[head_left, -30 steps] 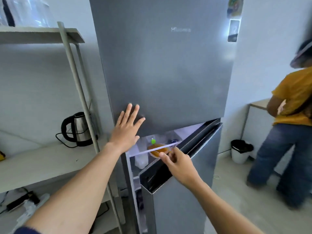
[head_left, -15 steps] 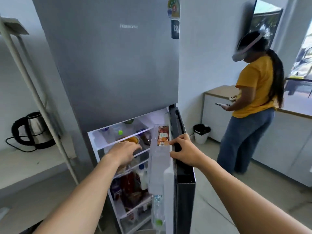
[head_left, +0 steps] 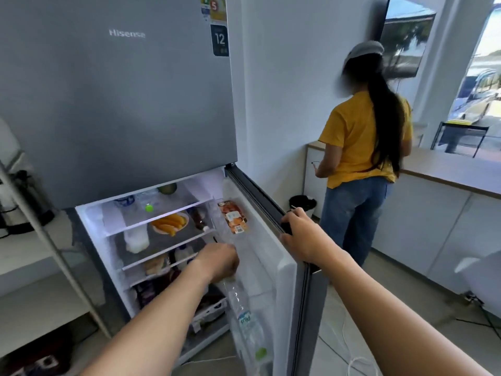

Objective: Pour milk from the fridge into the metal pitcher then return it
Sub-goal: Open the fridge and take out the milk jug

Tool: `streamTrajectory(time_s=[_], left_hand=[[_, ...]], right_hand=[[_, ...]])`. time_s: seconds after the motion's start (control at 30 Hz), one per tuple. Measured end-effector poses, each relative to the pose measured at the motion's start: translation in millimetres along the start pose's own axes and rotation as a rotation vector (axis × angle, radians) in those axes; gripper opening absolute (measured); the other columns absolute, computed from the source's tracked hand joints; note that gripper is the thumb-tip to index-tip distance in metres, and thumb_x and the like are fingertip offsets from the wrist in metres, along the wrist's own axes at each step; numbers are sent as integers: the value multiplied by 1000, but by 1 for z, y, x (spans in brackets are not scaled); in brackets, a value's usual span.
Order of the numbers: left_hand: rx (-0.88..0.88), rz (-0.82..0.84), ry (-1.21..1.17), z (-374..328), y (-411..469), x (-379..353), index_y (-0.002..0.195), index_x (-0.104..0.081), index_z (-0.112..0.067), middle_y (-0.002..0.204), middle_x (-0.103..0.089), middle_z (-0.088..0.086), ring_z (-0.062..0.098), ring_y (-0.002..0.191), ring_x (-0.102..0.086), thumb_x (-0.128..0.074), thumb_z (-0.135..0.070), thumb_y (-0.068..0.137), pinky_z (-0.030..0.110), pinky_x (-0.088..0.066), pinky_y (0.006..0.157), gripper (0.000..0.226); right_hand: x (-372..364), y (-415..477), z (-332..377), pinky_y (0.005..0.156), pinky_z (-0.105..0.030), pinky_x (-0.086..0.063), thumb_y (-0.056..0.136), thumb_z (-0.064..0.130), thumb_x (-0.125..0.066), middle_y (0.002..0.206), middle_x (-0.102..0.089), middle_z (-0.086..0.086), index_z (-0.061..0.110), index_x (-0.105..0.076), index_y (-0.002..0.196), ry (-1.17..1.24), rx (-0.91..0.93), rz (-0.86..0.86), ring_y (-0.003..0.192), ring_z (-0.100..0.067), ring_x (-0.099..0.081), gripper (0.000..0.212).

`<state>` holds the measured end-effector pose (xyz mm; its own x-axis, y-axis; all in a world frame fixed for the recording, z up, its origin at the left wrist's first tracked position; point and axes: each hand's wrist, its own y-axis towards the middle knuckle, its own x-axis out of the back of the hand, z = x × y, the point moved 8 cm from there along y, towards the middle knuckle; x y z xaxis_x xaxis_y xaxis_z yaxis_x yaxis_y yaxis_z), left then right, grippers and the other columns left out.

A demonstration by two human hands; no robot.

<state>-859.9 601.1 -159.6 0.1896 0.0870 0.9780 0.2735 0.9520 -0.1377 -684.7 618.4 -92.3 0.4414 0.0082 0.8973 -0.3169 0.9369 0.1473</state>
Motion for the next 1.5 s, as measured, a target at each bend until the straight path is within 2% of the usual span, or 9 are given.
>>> streamTrajectory(time_s=[0.1, 0.23, 0.47, 0.87, 1.03, 1.13, 1.27, 1.4, 1.5], left_hand=[[9, -100, 5, -39, 15, 6, 108, -67, -16, 112, -65, 5, 26, 101, -62, -61, -24, 92, 39, -52, 83, 19], [2, -157, -52, -80, 36, 8, 116, -62, -16, 115, -59, 6, 28, 107, -60, -58, -26, 95, 38, -50, 80, 24], [84, -216, -67, -115, 71, 3, 111, -64, -11, 110, -57, 8, 29, 105, -56, -54, -21, 97, 45, -51, 81, 20], [102, -269, -135, -123, 74, 9, 107, -63, -16, 110, -58, 2, 24, 102, -57, -56, -23, 95, 35, -40, 69, 16], [75, -137, -197, -117, 76, 7, 121, -55, -19, 122, -51, 1, 23, 114, -51, -55, -32, 94, 39, -47, 86, 30], [152, -239, -250, -100, 66, 10, 133, -47, -21, 131, -48, 1, 21, 121, -49, -56, -27, 91, 37, -46, 92, 43], [305, -297, -341, -66, 36, -23, 137, -45, -19, 136, -45, 3, 23, 128, -44, -54, -26, 93, 36, -42, 97, 46], [413, -79, -343, -52, 6, -103, 138, -44, -16, 137, -44, 6, 27, 129, -44, -50, -32, 96, 39, -42, 96, 45], [450, 72, -386, -58, -13, -163, 138, -45, -22, 140, -46, 3, 27, 127, -48, -50, -37, 95, 40, -45, 96, 46]], right_hand=[[7, -1, -34, 83, -38, -50, 89, 9, -55, 131, -44, -4, 10, -53, 122, -250, 70, -38, 110, -28, -53, 33], [17, -18, -62, 114, -39, -25, 98, 32, -45, 152, -36, -10, 6, -29, 147, -411, 56, -238, 140, -28, -32, 57], [28, -15, -104, 120, -35, 1, 98, 38, -37, 162, -9, -10, 7, -9, 153, -349, 73, -149, 149, -23, -5, 69], [33, -13, -118, 119, -36, 2, 100, 41, -30, 162, -6, -7, 9, -3, 153, -360, 121, -189, 150, -22, -2, 68], [35, -15, -124, 120, -35, 1, 100, 46, -29, 162, -11, -5, 12, -5, 153, -279, 100, -210, 149, -20, -6, 68], [41, -11, -123, 120, -36, 3, 98, 50, -32, 160, -20, -4, 12, -13, 153, -72, 20, -247, 149, -18, -9, 69], [40, -50, -93, 107, -36, -35, 96, 37, -50, 133, -57, -3, 14, -52, 128, 130, 265, -485, 127, -20, -49, 40], [-66, -91, -73, 66, -30, -52, 97, 39, -43, 96, -66, 7, 25, -56, 101, 94, 409, -90, 80, -15, -65, 20], [-153, -106, -106, 72, -36, -52, 95, 45, -37, 108, -65, 9, 30, -50, 110, 83, 205, 225, 89, -19, -66, 25]])
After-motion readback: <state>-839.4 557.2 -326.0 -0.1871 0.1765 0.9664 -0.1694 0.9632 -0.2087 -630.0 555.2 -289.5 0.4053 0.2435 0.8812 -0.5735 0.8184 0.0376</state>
